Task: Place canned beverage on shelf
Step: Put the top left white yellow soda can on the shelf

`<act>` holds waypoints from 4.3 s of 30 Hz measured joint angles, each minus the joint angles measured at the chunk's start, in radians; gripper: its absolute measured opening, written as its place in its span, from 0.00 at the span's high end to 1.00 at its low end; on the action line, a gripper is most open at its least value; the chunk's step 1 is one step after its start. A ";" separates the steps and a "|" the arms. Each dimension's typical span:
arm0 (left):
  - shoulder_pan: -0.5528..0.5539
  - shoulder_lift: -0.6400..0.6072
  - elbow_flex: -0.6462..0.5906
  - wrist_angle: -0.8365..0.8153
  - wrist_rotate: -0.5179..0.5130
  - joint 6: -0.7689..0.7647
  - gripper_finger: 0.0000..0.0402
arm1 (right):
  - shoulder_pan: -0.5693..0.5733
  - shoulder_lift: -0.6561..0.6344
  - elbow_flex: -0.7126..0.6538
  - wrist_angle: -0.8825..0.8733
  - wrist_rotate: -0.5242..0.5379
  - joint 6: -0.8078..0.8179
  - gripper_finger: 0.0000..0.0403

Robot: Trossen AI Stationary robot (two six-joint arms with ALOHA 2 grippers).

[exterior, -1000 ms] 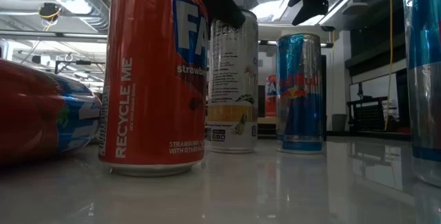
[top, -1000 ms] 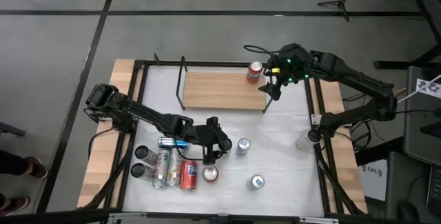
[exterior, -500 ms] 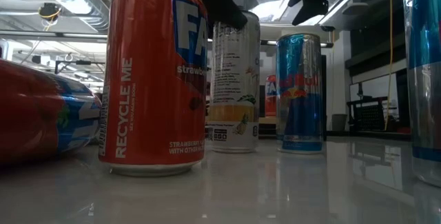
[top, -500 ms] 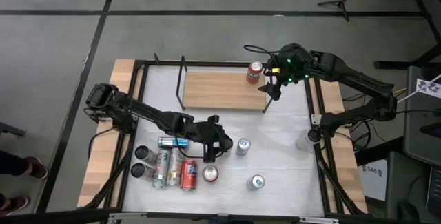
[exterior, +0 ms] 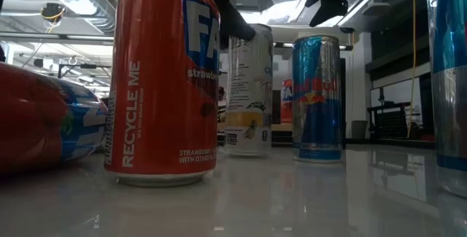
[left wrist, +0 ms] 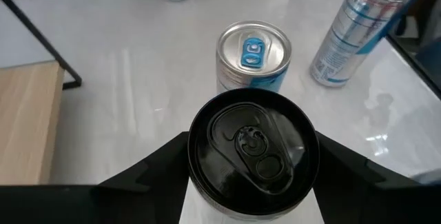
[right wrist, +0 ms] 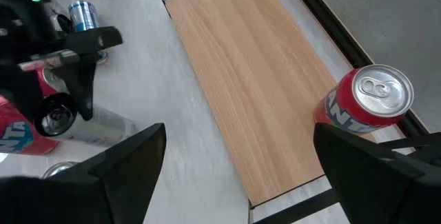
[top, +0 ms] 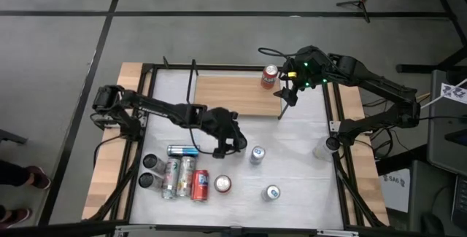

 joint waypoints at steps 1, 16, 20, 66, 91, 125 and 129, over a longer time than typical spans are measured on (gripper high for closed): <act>0.012 0.000 0.000 0.002 0.018 0.017 0.42 | 0.000 0.000 0.000 0.001 0.000 0.000 0.10; 0.189 -0.002 0.000 0.006 0.332 0.196 0.42 | 0.000 0.000 0.000 0.021 0.000 0.000 0.10; 0.218 -0.003 0.000 -0.005 0.397 0.243 0.42 | 0.000 0.000 0.000 0.021 0.000 0.000 0.10; 0.223 -0.007 0.003 -0.224 0.390 0.482 0.38 | 0.000 0.000 0.000 0.022 0.000 0.000 0.10; 0.133 -0.001 -0.001 -0.211 0.156 0.486 0.19 | 0.000 0.000 0.000 0.022 0.000 0.000 0.10; 0.114 -0.273 0.001 -0.300 -0.078 0.278 0.14 | 0.109 0.138 0.001 0.405 -0.182 -0.109 0.10; 0.114 -0.345 0.001 -0.368 -0.138 0.198 0.14 | 0.155 0.190 0.001 0.458 -0.194 -0.109 0.10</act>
